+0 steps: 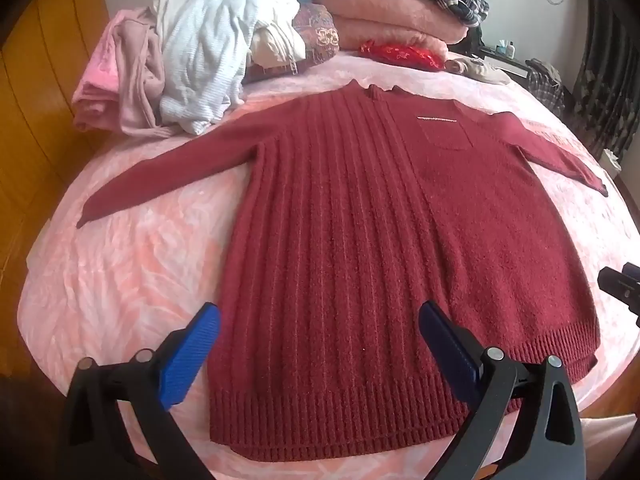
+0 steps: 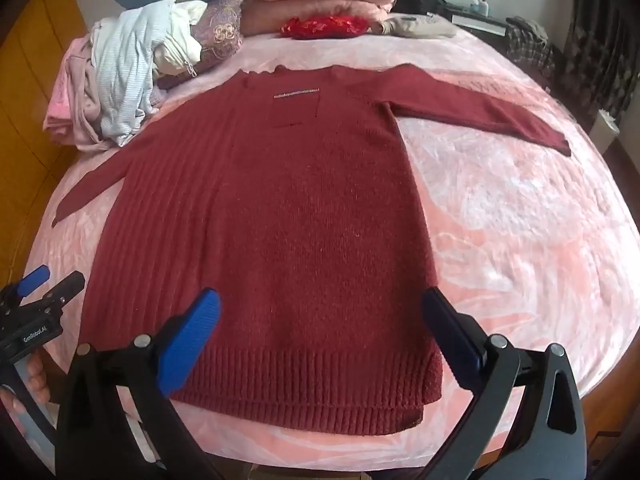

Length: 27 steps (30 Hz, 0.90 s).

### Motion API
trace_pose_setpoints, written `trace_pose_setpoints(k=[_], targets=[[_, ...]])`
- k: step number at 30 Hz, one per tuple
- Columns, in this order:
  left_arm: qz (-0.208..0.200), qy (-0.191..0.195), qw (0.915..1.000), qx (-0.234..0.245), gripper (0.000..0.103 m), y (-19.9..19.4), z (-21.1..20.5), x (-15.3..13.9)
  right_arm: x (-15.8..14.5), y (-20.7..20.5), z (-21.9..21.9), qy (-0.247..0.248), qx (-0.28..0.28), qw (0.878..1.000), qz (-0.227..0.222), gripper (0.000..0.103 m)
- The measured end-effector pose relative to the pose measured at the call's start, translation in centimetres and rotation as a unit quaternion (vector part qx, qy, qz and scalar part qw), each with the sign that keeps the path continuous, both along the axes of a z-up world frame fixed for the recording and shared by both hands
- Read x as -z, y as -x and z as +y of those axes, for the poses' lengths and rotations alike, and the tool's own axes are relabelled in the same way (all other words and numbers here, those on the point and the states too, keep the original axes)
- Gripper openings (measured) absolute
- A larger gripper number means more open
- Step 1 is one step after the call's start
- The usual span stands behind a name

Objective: Fold small clothes

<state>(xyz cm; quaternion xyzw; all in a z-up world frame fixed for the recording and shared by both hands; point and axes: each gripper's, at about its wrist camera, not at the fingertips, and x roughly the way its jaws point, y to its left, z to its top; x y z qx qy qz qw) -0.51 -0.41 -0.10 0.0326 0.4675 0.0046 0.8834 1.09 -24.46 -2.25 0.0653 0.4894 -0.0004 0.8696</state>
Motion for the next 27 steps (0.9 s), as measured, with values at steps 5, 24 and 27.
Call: trace_pose_setpoints(k=[5, 24, 27], targets=[[-0.002, -0.001, 1.0000, -0.001, 0.099, 0.1, -0.2, -0.1, 0.6, 0.2, 0.6, 0.011, -0.010, 1.000, 0.002, 0.100], [0.002, 0.000, 1.0000, -0.006, 0.099, 0.1, -0.1, 0.2, 0.6, 0.5, 1.1, 0.028, -0.018, 0.999, -0.010, 0.100], [0.001, 0.000, 1.0000, -0.006, 0.099, 0.2, -0.2, 0.2, 0.7, 0.4, 1.2, 0.030, -0.019, 0.999, -0.008, 0.100]])
